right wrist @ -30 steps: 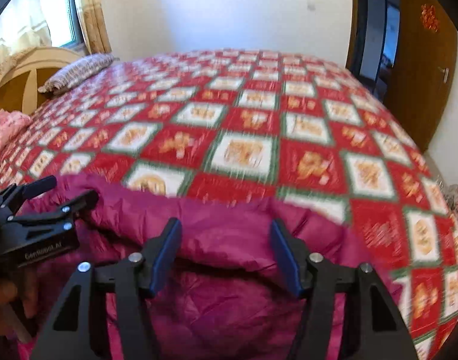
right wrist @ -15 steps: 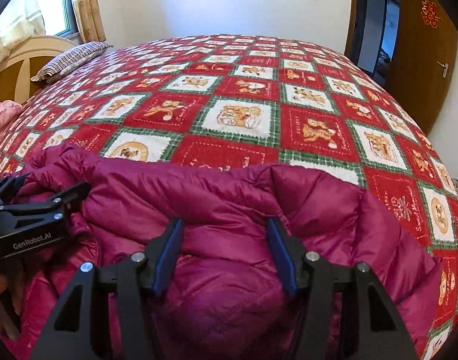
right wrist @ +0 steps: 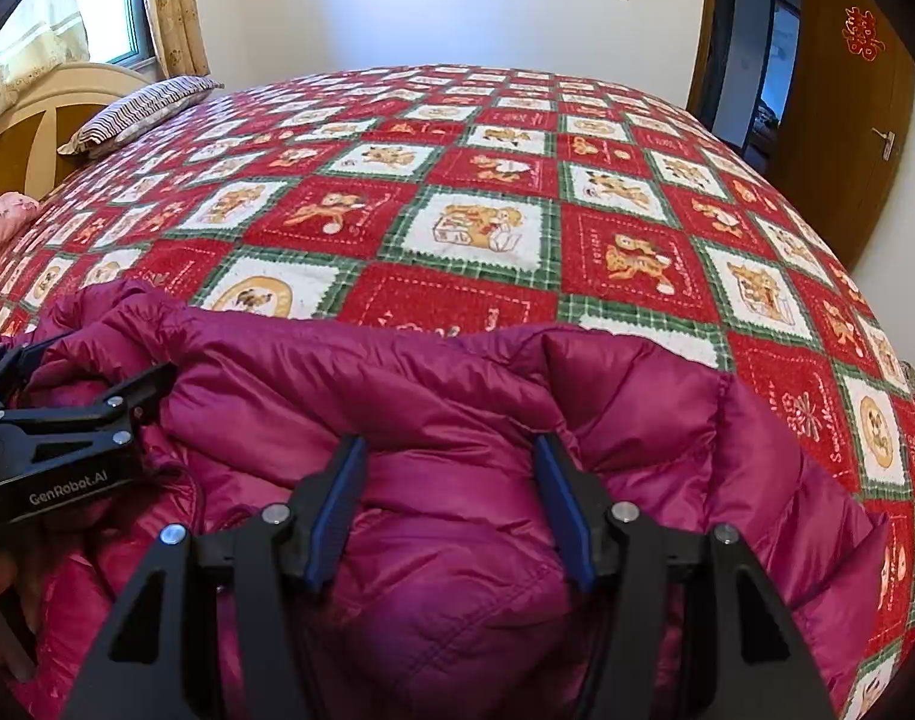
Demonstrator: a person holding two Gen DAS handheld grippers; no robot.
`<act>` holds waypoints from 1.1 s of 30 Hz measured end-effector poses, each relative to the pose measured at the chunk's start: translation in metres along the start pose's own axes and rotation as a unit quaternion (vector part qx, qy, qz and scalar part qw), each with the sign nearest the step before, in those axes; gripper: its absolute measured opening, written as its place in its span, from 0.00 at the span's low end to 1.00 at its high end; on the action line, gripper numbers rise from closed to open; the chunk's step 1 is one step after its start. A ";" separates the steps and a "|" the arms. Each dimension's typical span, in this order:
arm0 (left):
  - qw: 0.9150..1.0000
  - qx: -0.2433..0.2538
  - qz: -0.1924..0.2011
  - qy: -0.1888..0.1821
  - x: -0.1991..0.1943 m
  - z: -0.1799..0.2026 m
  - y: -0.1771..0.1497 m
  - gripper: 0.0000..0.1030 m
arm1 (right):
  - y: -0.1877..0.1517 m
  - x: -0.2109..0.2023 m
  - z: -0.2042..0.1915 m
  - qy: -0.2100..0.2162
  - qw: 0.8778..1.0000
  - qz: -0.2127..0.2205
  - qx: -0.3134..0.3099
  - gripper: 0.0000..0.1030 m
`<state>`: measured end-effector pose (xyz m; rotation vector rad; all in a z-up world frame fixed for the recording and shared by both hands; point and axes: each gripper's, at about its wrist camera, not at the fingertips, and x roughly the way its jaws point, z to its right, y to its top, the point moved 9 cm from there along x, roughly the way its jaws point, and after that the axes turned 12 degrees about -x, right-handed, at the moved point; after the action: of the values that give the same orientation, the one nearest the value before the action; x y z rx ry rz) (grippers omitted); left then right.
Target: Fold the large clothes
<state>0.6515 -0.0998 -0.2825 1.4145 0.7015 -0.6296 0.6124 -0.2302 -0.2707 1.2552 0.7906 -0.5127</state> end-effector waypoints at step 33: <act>0.999 0.018 0.002 0.029 0.004 0.003 0.000 0.97 | 0.000 0.005 -0.003 -0.022 0.999 -0.019 -0.025 0.61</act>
<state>0.6542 -0.1029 -0.2854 1.4713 0.7363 -0.6024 0.6148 -0.2268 -0.2747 1.1814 0.7870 -0.5472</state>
